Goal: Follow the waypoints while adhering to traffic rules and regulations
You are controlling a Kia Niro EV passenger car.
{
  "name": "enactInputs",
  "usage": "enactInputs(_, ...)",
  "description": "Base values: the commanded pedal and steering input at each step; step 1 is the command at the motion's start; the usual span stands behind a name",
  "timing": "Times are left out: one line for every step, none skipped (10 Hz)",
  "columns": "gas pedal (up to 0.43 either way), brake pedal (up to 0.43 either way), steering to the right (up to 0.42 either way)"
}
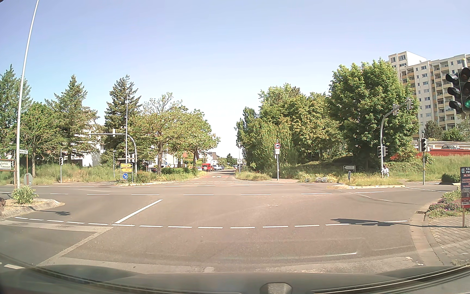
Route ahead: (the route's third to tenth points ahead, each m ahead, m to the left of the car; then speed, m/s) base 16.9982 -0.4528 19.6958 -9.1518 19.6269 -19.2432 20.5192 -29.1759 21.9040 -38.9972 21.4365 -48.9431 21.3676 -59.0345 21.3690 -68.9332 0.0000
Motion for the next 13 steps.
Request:
enactInputs(0.0,0.183,0.09)
enactInputs(0.0,0.183,0.09)
enactInputs(0.0,0.183,0.09)
enactInputs(0.0,0.183,0.09)
enactInputs(0.0,0.183,0.09)
enactInputs(0.0,0.183,0.09)
enactInputs(0.0,0.183,0.09)
enactInputs(0.0,0.183,0.09)
enactInputs(0.0,0.183,0.09)
enactInputs(0.0,0.03,0.09)
enactInputs(0.0,0.024,0.09)
enactInputs(0.0,0.024,0.09)
enactInputs(0.0,0.024,0.09)
